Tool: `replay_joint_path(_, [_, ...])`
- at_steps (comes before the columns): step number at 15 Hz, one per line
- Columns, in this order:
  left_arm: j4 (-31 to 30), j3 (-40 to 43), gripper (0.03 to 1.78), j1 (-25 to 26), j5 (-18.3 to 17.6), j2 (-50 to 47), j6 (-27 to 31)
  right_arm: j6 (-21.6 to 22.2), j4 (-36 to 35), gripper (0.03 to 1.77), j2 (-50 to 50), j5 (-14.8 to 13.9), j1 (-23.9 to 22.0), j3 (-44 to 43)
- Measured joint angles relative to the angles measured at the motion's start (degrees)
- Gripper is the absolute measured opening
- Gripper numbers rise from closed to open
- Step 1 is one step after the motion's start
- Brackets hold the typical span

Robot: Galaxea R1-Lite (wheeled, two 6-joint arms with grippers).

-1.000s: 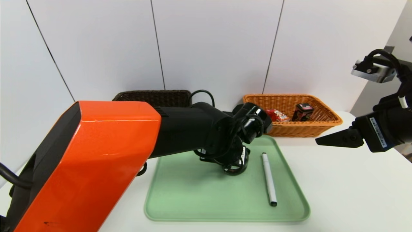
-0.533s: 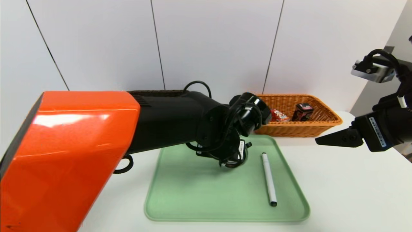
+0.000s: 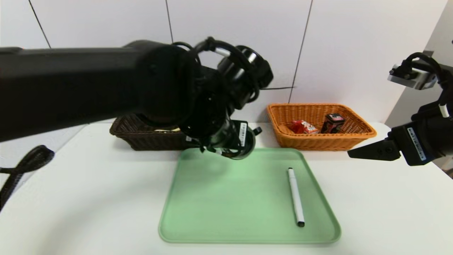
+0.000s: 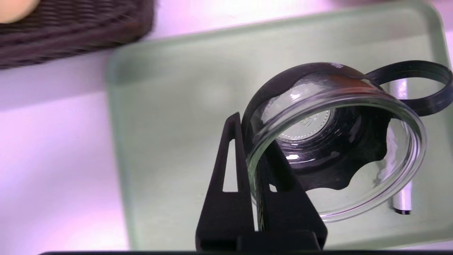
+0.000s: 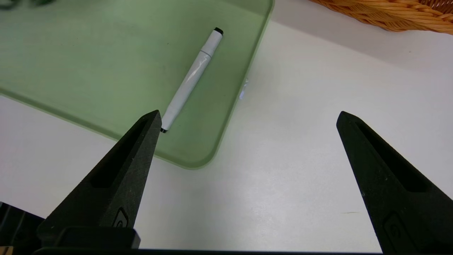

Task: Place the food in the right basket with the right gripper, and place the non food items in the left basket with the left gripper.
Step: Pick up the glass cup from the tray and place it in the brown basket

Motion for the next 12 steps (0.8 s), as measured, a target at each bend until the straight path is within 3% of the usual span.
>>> replay_joint_path(7, [-0.3, 0.0, 0.11, 15.6, -0.2, -6.1, 8.0, -0.1, 0.1, 1.71, -0.7, 0.3, 0.0, 0.5])
replay_joint_path(12, [-6.0, 0.0, 0.11, 21.6, -0.5, -1.7, 9.3, -0.1, 0.1, 1.71, -0.7, 0.3, 0.1, 1.5])
